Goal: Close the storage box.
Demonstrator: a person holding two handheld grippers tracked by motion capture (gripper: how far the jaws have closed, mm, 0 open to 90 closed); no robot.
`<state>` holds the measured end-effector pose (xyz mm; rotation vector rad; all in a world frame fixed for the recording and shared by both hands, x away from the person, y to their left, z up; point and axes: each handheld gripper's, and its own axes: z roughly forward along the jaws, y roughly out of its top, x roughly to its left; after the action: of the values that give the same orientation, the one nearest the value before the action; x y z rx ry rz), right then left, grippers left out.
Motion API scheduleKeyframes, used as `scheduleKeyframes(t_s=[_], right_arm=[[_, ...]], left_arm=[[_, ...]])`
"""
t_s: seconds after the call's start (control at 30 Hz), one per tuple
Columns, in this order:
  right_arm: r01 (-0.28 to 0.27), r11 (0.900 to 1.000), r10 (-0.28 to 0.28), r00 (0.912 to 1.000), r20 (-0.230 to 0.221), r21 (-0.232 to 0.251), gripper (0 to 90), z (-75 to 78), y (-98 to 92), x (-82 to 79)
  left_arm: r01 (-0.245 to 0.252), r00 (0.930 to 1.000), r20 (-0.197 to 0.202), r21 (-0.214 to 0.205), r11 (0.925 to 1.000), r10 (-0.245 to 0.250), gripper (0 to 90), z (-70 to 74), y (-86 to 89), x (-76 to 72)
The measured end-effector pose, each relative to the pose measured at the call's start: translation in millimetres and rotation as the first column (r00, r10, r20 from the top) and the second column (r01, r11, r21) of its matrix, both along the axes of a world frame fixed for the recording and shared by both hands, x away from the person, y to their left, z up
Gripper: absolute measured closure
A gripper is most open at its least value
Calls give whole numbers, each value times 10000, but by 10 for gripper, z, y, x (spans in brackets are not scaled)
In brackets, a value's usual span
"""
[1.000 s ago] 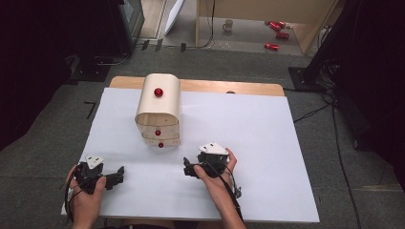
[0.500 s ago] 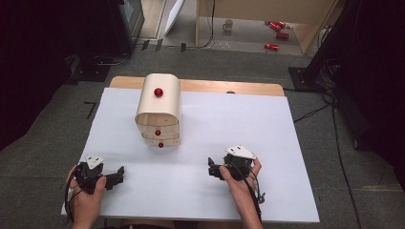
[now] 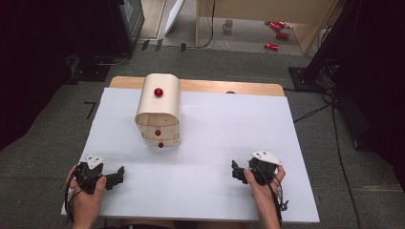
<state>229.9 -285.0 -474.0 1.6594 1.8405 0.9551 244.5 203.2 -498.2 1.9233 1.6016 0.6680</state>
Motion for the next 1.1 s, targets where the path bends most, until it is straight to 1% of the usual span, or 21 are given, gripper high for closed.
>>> scheduleKeyframes(t_s=[0.27, 0.37, 0.53, 0.57, 0.6, 0.7, 0.73, 0.83, 0.87, 0.9, 0.93, 1.0, 1.1], right_arm=[[497, 9987, -499, 9986, -173, -139, 25, -55, -330, -113], [715, 9974, -717, 9971, -267, -105, 25, -74, -457, -156], [913, 9957, -918, 9949, -422, -134, 25, -105, -677, -235], [913, 9957, -918, 9949, -422, -134, 25, -105, -677, -235], [955, 9954, -959, 9943, -469, -106, 26, -120, -785, -290], [1104, 9936, -1115, 9925, -508, -241, 46, -149, -934, -356], [1161, 9927, -1180, 9912, -597, -339, 47, -166, -986, -375], [1441, 9887, -1466, 9868, -681, -407, 49, -223, -1121, -405], [1441, 9887, -1466, 9868, -681, -407, 49, -223, -1121, -405], [1477, 9871, -1519, 9859, -703, -626, 41, -273, -1155, -399], [1388, 9880, -1430, 9878, -613, -681, 33, -280, -1152, -399], [1330, 9857, -1392, 9887, -551, -1038, 29, -293, -1117, -396], [1361, 9862, -1413, 9886, -518, -942, 27, -302, -1123, -402]], left_arm=[[-2, 10000, 12, 1, 10000, 2, 0, -1, 0, -1], [-4, 10000, 14, 2, 10000, 4, 0, -1, -1, -1], [-1, 10000, 27, 1, 10000, 1, 0, -2, 0, -2], [-1, 10000, 27, 1, 10000, 1, 0, -2, 0, -2], [-5, 10000, 26, -1, 10000, 5, 0, -2, -1, -2], [-6, 10000, 34, 1, 10000, 6, 0, -3, -1, -2], [-2, 10000, 34, 9, 10000, 2, 0, -3, 0, -2], [-6, 10000, 37, 8, 10000, 6, 0, -2, -1, -3], [-6, 10000, 37, 8, 10000, 6, 0, -2, -1, -3], [-11, 10000, 43, 12, 10000, 11, 0, -3, -2, -4], [-9, 10000, 41, 6, 10000, 9, 0, -3, -1, -4], [-16, 10000, 52, -6, 10000, 16, 0, -3, 0, -4], [-18, 10000, 68, -7, 10000, 18, 0, -4, 0, -6]])
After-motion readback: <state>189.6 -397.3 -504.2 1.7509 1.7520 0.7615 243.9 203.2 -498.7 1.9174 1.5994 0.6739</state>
